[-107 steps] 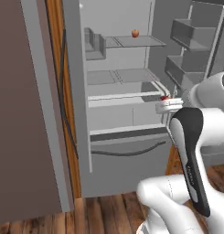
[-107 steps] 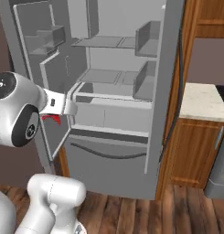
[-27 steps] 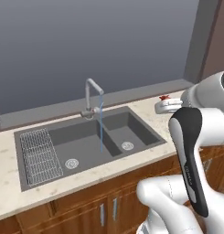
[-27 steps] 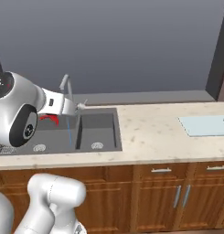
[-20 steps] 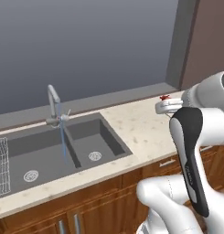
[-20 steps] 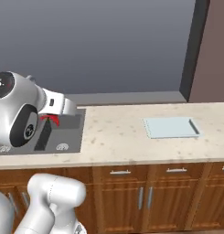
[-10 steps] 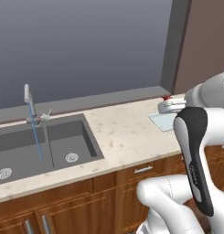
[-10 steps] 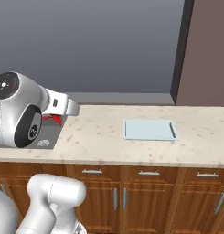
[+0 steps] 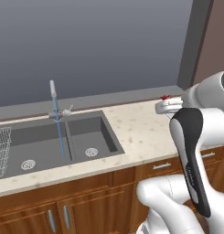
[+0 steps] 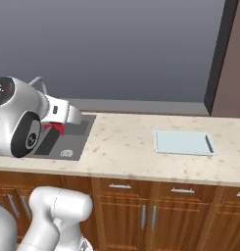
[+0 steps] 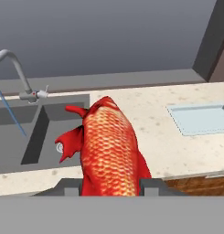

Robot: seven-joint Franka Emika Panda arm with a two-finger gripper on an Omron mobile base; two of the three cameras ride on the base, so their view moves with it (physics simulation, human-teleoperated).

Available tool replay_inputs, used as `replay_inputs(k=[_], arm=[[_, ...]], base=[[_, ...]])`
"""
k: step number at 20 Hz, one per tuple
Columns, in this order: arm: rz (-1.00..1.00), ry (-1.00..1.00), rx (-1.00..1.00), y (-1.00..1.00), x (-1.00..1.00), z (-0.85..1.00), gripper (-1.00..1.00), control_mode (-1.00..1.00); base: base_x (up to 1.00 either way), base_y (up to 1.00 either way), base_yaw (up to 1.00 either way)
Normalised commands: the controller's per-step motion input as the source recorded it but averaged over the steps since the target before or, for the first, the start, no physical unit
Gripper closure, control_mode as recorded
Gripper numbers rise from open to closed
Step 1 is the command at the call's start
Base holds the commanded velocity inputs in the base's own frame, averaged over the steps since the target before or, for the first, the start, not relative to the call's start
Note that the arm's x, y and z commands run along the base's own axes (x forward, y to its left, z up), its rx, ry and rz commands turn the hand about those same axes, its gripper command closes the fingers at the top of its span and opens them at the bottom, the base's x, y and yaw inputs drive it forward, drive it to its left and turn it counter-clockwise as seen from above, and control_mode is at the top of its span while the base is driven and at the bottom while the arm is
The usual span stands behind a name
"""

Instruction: Take the fish out of the fridge, briefly rinse it in the sink, and place it on the tray next to the sink.

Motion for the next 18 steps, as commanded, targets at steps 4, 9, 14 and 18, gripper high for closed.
replay_inputs(k=[4,9,14,18], arm=[[0.00,0.00,0.00,0.00,0.00,0.00,1.00,1.00],[0.00,0.00,0.00,0.00,0.00,0.00,1.00,1.00],[0.22,0.18,0.00,0.01,0.24,0.00,1.00,-1.00],[0.38,0.30,0.00,0.07,0.60,-0.10,1.00,-1.00]], base=[[0.06,0.56,0.00],[0.05,0.00,0.00],[0.00,0.00,0.00],[0.00,0.00,0.00]])
